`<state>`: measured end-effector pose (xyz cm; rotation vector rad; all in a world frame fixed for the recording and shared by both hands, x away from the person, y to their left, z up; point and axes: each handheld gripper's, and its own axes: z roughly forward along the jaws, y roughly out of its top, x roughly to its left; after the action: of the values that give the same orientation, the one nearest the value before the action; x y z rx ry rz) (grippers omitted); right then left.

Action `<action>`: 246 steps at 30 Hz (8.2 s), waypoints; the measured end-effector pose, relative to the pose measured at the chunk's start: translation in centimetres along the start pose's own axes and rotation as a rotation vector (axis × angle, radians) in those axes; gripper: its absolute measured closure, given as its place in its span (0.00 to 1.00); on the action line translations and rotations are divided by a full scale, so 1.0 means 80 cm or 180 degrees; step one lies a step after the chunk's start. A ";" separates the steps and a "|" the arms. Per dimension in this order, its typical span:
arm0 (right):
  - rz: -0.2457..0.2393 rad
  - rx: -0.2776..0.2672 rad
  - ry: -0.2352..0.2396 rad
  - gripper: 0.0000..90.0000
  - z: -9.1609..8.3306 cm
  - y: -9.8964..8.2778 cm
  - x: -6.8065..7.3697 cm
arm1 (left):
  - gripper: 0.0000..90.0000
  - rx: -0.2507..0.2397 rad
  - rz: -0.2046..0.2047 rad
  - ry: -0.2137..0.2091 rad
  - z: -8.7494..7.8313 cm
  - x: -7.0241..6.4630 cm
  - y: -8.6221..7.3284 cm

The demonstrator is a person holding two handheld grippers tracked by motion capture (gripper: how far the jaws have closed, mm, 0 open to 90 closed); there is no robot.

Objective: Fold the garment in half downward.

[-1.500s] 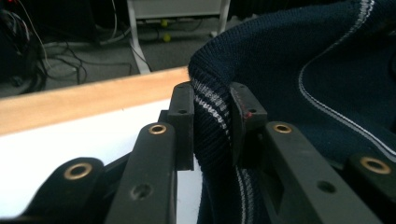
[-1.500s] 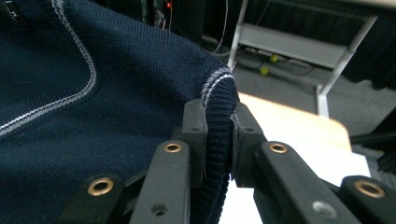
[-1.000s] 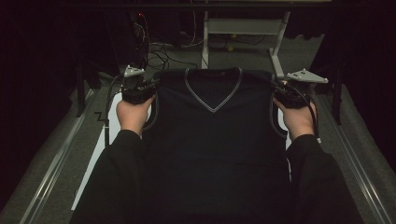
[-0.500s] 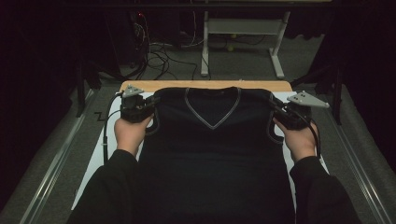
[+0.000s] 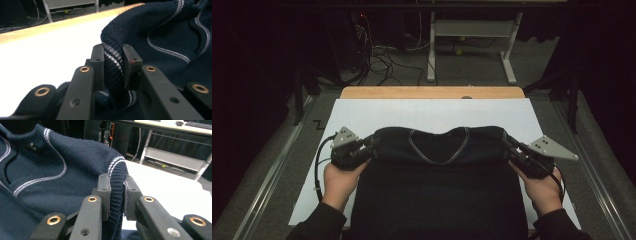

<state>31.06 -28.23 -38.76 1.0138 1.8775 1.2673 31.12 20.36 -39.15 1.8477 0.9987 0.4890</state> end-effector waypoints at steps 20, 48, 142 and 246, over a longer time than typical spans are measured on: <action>0.0168 0.0056 0.0210 0.88 -0.087 -0.072 0.058 | 0.78 0.0204 0.0018 -0.0381 -0.071 -0.053 -0.085; 0.0293 0.1052 0.0284 0.80 -0.062 -0.124 0.051 | 0.61 0.0898 -0.0317 -0.0458 -0.021 -0.027 -0.130; 0.0491 0.0769 -0.0240 0.90 0.017 -0.073 -0.022 | 0.85 0.0395 -0.0482 0.0167 0.036 0.036 -0.063; 0.0169 0.1211 -0.0114 0.87 0.117 -0.052 -0.028 | 0.76 0.0705 -0.0504 0.0044 0.122 0.028 -0.035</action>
<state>38.97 -27.00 -45.47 1.2779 2.1234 0.9294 37.94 17.36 -46.45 1.9410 1.2388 0.3058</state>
